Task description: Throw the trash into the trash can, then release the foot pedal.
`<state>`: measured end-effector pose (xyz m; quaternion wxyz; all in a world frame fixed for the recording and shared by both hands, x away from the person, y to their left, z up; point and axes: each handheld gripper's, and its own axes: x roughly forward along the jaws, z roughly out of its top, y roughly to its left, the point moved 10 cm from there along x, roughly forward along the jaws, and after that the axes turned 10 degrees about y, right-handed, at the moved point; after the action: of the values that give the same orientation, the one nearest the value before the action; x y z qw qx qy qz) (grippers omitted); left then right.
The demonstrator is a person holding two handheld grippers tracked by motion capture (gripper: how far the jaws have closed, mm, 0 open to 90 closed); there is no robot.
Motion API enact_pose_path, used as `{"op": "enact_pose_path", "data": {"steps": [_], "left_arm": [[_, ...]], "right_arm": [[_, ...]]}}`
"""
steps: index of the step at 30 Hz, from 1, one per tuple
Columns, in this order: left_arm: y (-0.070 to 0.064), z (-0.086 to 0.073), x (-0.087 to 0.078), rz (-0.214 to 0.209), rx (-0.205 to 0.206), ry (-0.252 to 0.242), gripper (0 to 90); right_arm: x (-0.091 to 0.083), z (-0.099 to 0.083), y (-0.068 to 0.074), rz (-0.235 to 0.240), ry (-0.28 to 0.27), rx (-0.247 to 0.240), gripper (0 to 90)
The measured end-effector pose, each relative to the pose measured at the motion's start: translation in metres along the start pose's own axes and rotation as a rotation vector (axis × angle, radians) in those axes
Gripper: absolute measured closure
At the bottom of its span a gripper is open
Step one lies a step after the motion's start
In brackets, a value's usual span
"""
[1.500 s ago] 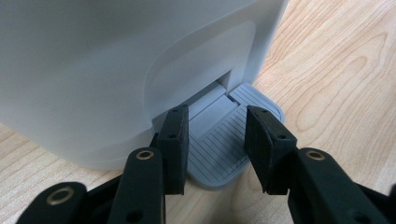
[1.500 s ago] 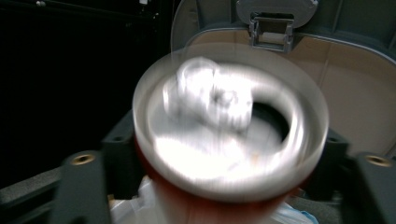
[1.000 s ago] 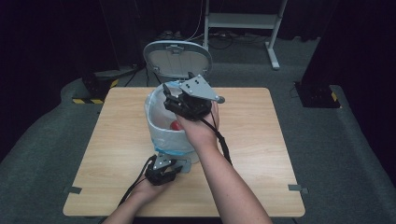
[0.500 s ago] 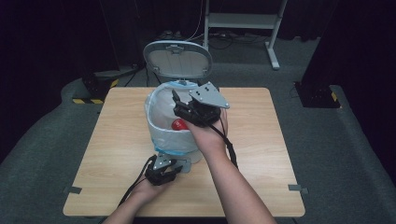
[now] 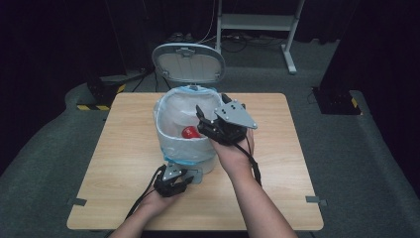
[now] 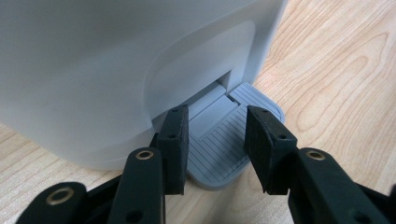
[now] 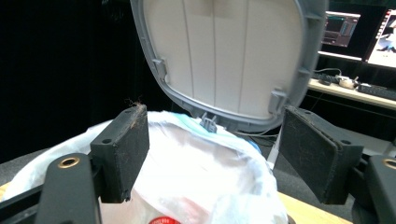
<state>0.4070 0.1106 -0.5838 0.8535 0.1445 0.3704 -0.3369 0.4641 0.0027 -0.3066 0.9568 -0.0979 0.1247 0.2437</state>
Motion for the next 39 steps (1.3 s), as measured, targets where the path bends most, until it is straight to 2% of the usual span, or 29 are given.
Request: {"op": "enact_pose_path", "data": {"steps": [11,23,28,29,30,31,32,33,34,38,39], "left_arm": [[0.000,0.000,0.000,0.001,0.000,-0.001,59.6],[0.000,0.000,0.000,0.002,0.004,0.002,59.7],[0.000,0.000,0.000,0.001,0.004,0.001,59.7],[0.001,0.000,-0.001,0.007,0.003,0.003,59.7],[0.001,0.000,0.000,0.003,0.004,0.001,59.7],[0.001,0.000,0.000,0.005,0.005,0.000,59.7],[0.001,0.000,0.000,0.005,0.005,0.000,59.7],[0.001,0.000,0.000,0.005,0.004,0.000,59.6],[0.000,0.000,0.000,0.000,0.002,0.001,59.6],[0.000,0.000,0.000,0.001,-0.001,0.000,59.7],[0.000,0.000,0.000,0.002,0.003,0.001,59.6]], "right_arm": [[-0.016,-0.033,-0.014,-0.037,0.034,-0.004,24.1],[-0.027,-0.084,-0.035,-0.077,0.085,0.045,24.1],[-0.026,-0.114,-0.044,-0.098,0.127,0.056,24.1],[-0.025,-0.127,-0.047,-0.101,0.145,0.070,24.2],[-0.025,-0.127,-0.047,-0.101,0.145,0.070,24.2],[-0.024,-0.142,-0.049,-0.101,0.168,0.084,24.3],[-0.024,-0.142,-0.049,-0.101,0.168,0.084,24.3],[-0.022,-0.157,-0.050,-0.102,0.196,0.092,24.2],[-0.022,-0.157,-0.050,-0.102,0.196,0.092,24.2],[-0.018,-0.192,-0.053,-0.107,0.255,0.104,24.2],[-0.015,-0.214,-0.057,-0.110,0.299,0.117,24.2]]}}
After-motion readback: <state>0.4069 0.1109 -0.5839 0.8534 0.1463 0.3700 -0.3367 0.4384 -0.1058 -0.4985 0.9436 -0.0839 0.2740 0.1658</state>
